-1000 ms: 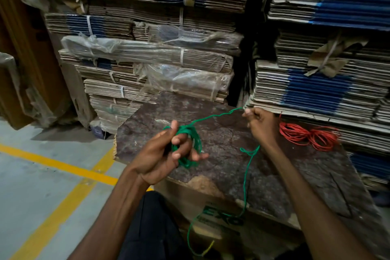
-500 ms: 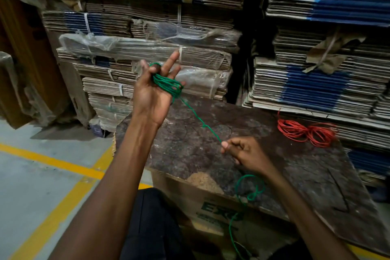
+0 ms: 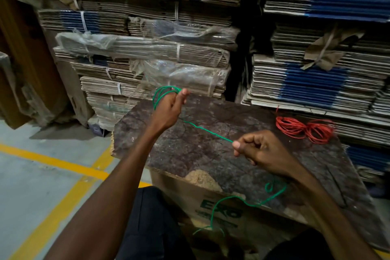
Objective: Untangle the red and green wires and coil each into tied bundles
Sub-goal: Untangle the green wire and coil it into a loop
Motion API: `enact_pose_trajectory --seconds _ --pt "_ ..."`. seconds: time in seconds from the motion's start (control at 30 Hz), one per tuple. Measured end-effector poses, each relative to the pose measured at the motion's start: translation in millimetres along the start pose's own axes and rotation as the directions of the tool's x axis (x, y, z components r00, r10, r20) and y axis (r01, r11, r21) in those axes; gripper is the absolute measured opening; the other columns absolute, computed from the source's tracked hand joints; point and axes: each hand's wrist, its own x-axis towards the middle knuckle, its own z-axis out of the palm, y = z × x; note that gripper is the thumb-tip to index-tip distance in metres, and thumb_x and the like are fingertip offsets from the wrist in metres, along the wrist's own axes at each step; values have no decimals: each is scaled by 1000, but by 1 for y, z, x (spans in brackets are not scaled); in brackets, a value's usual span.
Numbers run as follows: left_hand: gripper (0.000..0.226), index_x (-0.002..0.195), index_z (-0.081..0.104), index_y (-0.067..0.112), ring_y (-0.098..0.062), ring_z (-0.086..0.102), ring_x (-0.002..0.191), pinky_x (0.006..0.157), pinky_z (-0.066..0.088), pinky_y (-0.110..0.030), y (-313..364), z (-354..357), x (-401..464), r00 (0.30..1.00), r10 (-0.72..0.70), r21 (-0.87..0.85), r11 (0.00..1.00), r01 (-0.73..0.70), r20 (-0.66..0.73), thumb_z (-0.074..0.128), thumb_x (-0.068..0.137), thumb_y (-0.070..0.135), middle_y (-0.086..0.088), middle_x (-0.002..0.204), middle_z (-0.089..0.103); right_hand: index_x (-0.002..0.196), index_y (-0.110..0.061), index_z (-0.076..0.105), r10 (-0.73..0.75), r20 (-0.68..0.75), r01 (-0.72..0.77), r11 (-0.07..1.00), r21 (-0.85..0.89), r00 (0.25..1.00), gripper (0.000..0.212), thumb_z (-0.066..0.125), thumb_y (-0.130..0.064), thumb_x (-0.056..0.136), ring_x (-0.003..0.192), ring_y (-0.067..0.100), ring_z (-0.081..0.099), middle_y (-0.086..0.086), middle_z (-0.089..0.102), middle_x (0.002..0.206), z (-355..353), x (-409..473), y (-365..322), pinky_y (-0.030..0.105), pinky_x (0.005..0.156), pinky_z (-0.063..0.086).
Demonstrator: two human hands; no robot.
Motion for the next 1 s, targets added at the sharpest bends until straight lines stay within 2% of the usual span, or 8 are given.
enact_pose_trajectory --seconds 0.07,0.2,0.3,0.37,0.57,0.77,0.9,1.0 --pt "47 71 58 25 -27 66 94 87 49 -42 -8 -1 -2 999 -3 87 996 -1 44 35 96 58 -18 93 71 69 -1 68 -5 -21 5 1000 -19 1000 28 61 -13 93 39 8 39 -1 49 45 -8 -3 -1 15 42 31" --pt "45 103 71 10 -15 60 82 77 46 -26 1 0 -15 981 42 240 967 -88 190 37 102 39 2 83 63 69 -9 69 -56 -61 47 989 -141 997 24 65 -20 90 46 11 44 2 56 53 -28 0 -6 26 46 33" --pt "59 88 66 9 -24 60 79 76 47 -33 4 0 -21 953 51 369 915 -165 300 28 97 54 -7 82 65 72 -26 71 -183 -128 98 867 -489 975 16 70 -31 88 49 0 52 -14 62 55 -46 9 -9 27 51 41" --pt "55 75 57 12 -19 56 65 69 44 -33 9 -2 -26 934 9 422 890 -170 356 29 99 52 -2 68 59 82 -32 73 -279 -168 85 709 -700 945 8 69 -38 86 59 8 60 -12 66 63 -54 14 -15 31 56 47" --pt "50 67 55 10 -1 53 50 56 42 -31 12 -6 -51 943 9 337 933 -127 332 40 99 45 4 55 59 94 -27 72 -536 -150 153 480 -864 831 14 62 -36 90 85 26 68 -4 74 88 -59 45 -15 34 58 49" --pt "53 69 57 6 -17 58 54 59 42 -23 8 -15 -78 868 -108 -82 982 169 484 40 100 45 -11 50 55 85 -30 75 -530 -340 79 618 -782 777 35 63 -62 82 70 18 66 -6 70 69 -51 77 -13 32 54 41" --pt "48 64 51 14 -23 57 58 96 41 -55 13 -23 -94 801 -82 -399 835 380 593 46 97 48 0 44 33 80 -33 75 -426 -420 23 723 -690 801 46 60 -76 72 62 17 61 -3 64 59 -45 99 -11 34 54 43" --pt "44 58 51 18 -21 54 52 109 38 -52 25 -26 -100 821 -46 -618 635 463 569 61 88 49 3 39 33 70 -25 74 -278 -387 49 861 -506 879 53 64 -77 67 50 13 49 3 58 52 -40 112 -6 31 50 33"
